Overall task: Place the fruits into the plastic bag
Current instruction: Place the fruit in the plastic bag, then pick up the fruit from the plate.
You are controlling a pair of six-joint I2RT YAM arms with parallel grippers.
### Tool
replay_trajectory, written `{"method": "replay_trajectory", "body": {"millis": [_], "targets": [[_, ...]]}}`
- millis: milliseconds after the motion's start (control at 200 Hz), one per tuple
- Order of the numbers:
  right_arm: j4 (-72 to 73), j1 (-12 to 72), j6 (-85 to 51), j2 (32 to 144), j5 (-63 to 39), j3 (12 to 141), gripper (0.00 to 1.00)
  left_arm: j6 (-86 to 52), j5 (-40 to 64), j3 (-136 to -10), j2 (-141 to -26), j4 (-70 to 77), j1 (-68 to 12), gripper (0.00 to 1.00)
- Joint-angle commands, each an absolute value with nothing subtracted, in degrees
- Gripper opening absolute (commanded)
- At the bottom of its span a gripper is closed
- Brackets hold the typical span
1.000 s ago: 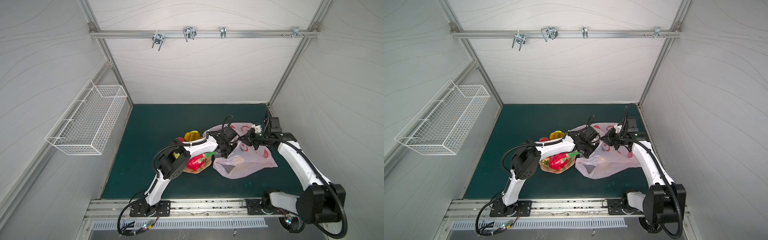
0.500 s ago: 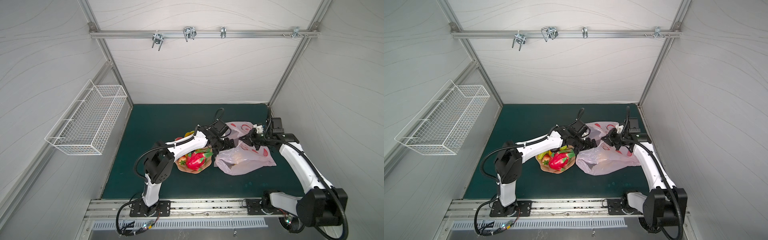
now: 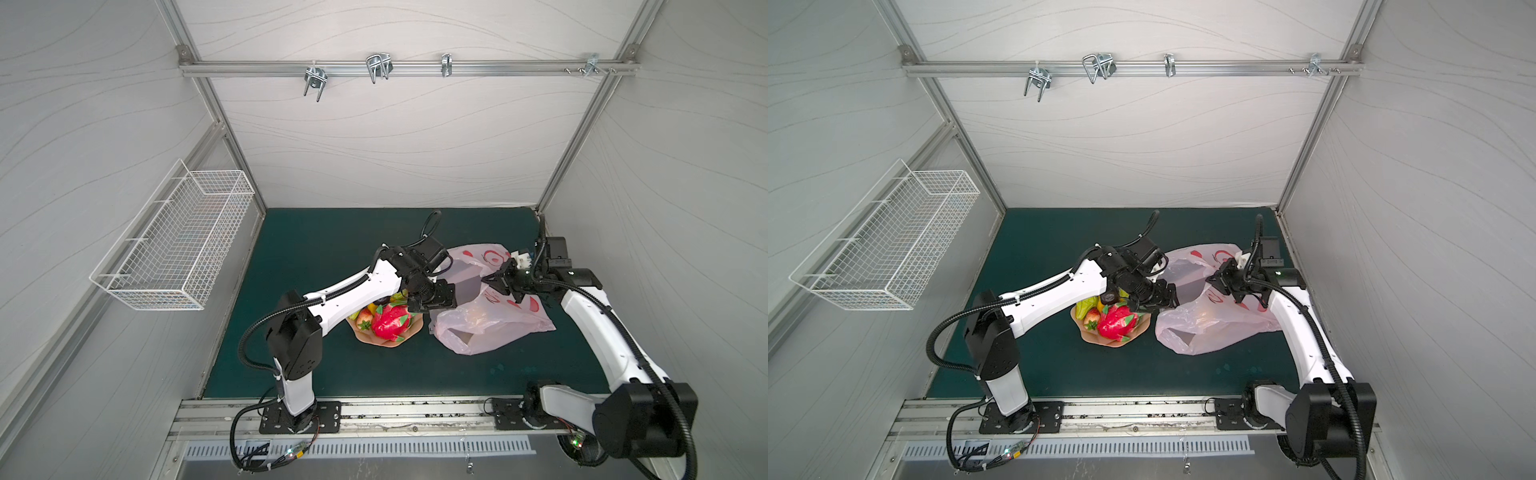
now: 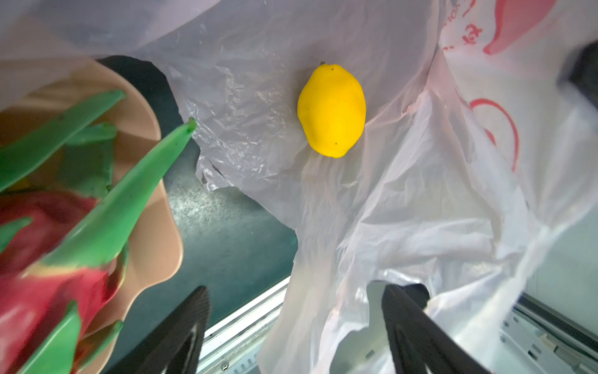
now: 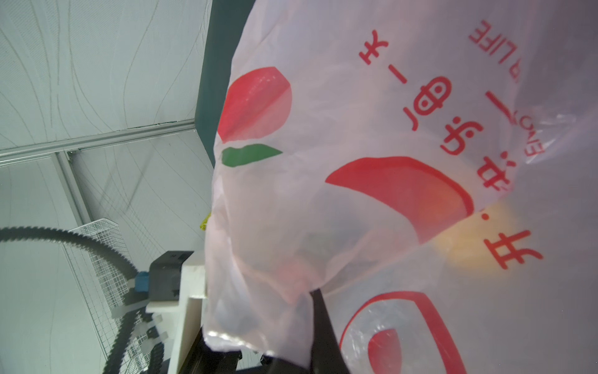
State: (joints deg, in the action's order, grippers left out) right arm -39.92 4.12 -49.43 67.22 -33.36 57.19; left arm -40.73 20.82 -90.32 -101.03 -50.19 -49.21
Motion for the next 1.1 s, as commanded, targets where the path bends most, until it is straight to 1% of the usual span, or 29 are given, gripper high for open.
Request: {"method": "replay_trajectory", "body": {"millis": [0,120,200,430,705,890,1096], "targets": [[-41.8,3.4,-48.9,66.1,-32.8,57.9,0.0,-36.6,19.3,-89.0,-96.3,-54.6,-48.3,0.85],[-42.1,3.0,-48.8,65.7,-32.8,57.8,0.0,-36.0,17.5,-86.5,-91.0,-57.1,-46.4,0.86],[-41.9,2.8,-48.9,65.7,-32.9,57.7,0.0,-34.5,14.6,-85.7,-87.7,-59.7,-45.2,0.87],[-41.7,2.8,-48.8,66.0,-33.0,58.0,0.0,-25.6,7.2,-84.6,-83.3,-67.2,-42.5,0.92],[-41.6,2.8,-48.8,65.8,-33.1,58.2,0.0,-24.4,5.8,-80.3,-79.5,-67.3,-31.3,0.95],[-41.6,2.8,-48.6,65.9,-33.4,58.4,0.0,-21.2,5.5,-78.9,-79.9,-65.1,-25.1,0.96],[-41.7,2.8,-48.4,65.9,-33.3,58.7,0.0,-19.4,11.1,-78.1,-83.6,-59.8,-18.3,0.96]]}}
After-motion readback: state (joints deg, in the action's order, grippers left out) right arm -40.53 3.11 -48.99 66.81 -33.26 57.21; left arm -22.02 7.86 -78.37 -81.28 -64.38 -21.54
